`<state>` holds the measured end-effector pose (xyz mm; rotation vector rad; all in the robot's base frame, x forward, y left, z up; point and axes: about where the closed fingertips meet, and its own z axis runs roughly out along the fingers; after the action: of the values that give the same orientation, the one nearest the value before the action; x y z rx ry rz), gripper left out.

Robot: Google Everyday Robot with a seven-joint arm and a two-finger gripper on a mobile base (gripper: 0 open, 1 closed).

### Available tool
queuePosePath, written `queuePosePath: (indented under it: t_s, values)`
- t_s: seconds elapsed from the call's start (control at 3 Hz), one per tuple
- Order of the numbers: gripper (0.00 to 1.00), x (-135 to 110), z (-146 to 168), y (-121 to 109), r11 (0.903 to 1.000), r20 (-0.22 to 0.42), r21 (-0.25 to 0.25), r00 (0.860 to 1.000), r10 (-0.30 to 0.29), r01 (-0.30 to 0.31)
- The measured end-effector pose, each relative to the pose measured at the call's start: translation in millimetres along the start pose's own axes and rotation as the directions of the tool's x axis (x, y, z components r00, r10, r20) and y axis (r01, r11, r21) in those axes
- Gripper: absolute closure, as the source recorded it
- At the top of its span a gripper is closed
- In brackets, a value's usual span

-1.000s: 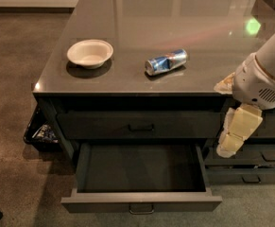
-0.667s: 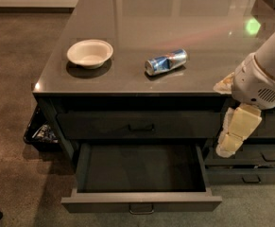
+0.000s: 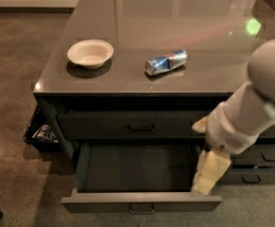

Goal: Close middle drawer

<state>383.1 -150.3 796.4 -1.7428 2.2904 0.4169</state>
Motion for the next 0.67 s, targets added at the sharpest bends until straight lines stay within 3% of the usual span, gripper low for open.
queuePosePath:
  t_s: [0.33, 0.67]
  values:
    - [0.0, 7, 75, 26, 0.9965, 0.041, -0.084, 0.999, 0.007, -0.003]
    - [0.0, 14, 136, 48, 0.9811, 0.083, -0.193, 0.997, 0.007, 0.009]
